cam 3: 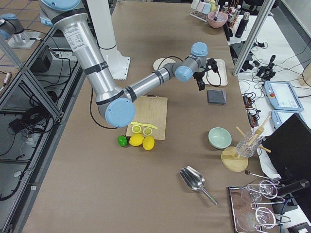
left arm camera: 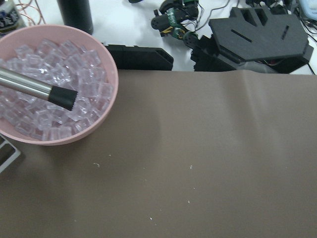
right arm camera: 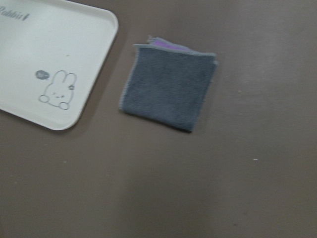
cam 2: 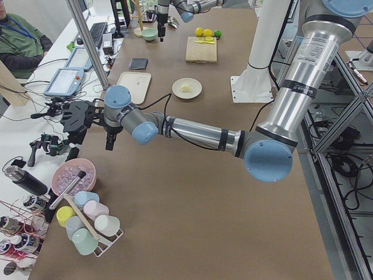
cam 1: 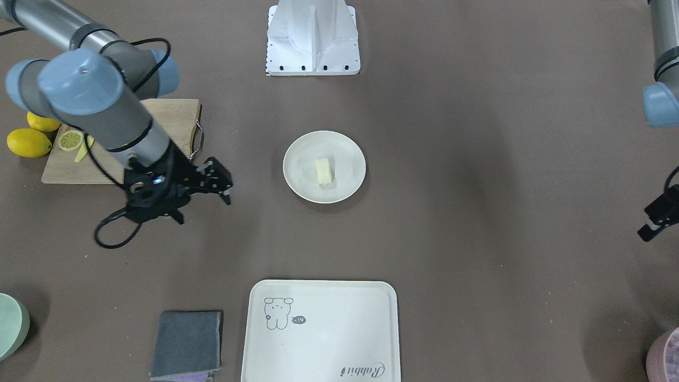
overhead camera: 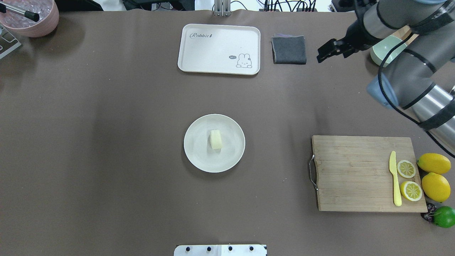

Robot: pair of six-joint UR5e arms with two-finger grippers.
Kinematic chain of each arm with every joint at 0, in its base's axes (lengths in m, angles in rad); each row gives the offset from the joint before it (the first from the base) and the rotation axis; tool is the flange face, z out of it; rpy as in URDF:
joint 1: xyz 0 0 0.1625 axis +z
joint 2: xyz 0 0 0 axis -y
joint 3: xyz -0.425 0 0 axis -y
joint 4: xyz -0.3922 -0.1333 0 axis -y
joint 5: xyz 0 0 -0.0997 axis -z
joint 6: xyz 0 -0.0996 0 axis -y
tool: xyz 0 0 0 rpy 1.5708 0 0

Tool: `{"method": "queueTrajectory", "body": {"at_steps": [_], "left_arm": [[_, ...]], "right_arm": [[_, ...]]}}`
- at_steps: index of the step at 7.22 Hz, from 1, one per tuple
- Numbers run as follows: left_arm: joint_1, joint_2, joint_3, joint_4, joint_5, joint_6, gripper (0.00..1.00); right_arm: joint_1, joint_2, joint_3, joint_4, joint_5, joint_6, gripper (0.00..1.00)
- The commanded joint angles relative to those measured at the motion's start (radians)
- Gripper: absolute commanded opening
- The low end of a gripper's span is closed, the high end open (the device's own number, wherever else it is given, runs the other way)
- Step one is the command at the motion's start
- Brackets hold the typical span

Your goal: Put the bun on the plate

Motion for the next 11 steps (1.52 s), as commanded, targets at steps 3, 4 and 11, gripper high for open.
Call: {"method": "queueTrajectory", "body": {"at_steps": [3, 4, 11], "left_arm": [[-0.097, -0.032, 0.032, 0.139, -0.045, 0.083, 0.98], [-0.111, -0.040, 0.030, 0.160, -0.079, 0.087, 0.98], [-0.114, -0.029, 0.093, 0.177, -0.077, 0.201, 0.98]], "right_arm": [[0.258, -0.143, 0.008, -0.125, 0.101, -0.340, 1.00], [0.301, -0.176, -0.005, -0.128, 0.100, -0.414, 1.00], [0.425, -0.213, -0.056, -0.165, 0.097, -0.475, 1.00]]}}
